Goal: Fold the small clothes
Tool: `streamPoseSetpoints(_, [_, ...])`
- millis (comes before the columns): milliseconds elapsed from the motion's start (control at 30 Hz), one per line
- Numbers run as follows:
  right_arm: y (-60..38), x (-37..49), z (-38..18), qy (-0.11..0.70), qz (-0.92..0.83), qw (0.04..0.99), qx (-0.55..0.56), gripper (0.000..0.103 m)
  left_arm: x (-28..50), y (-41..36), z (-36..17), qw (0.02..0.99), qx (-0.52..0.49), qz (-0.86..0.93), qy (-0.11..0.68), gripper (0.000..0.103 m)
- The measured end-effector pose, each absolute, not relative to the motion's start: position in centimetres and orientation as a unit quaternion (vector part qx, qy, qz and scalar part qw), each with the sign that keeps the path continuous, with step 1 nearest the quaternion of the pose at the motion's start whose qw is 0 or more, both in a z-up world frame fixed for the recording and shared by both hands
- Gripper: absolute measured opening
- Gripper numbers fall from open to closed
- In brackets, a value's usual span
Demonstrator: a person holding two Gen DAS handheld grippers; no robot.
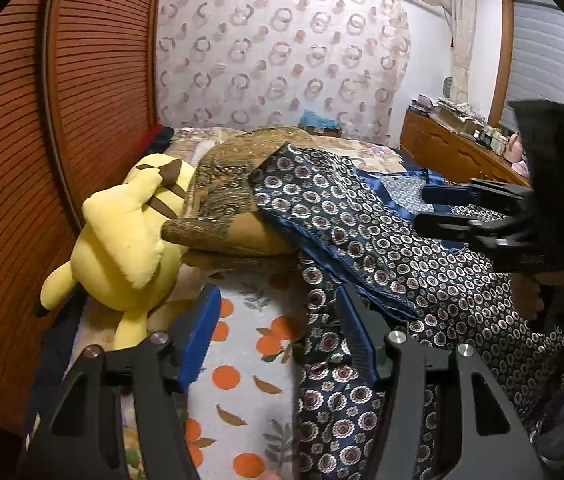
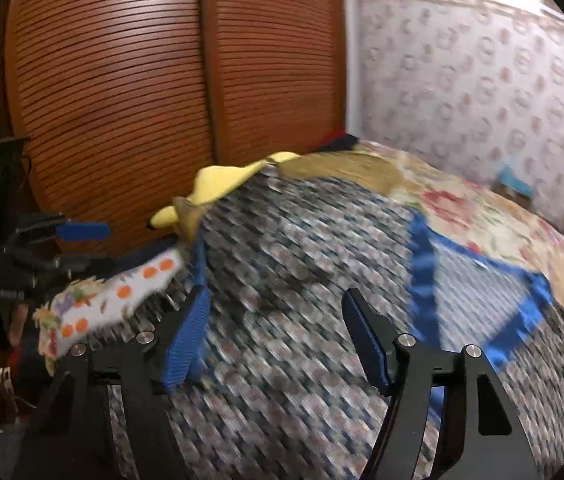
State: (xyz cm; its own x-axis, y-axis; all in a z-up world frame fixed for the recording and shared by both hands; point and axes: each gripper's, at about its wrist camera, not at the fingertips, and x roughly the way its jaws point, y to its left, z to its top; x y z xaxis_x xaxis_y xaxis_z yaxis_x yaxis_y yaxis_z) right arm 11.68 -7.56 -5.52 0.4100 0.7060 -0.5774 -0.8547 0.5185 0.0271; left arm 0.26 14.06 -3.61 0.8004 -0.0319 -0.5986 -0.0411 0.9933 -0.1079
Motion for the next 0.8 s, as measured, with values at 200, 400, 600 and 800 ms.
streamPoseSetpoints(200, [-1.7,12.0,-6.5,0.275,0.495,0.807,-0.166,0.066,-0.7,14.8,-3.8,0.952,-0.064,0.018,0.299,0.059])
streamPoseSetpoints(400, [2.1,12.3,-8.7,0.293,0.483,0.796,-0.218,0.055,-0.9,14.8,-4.2,0.953,-0.065,0.018,0.295,0.059])
streamPoseSetpoints(600, [2.4,13.4,-9.5,0.291,0.473,0.797,-0.239,0.010,-0.7,14.5,-4.6,0.952,-0.064,0.019,0.299,0.059])
streamPoseSetpoints(800, [-0.8,15.3,-7.5,0.286,0.455,0.824,-0.179,0.009,-0.3,13.9,-4.5,0.952,-0.063,0.014,0.300,0.059])
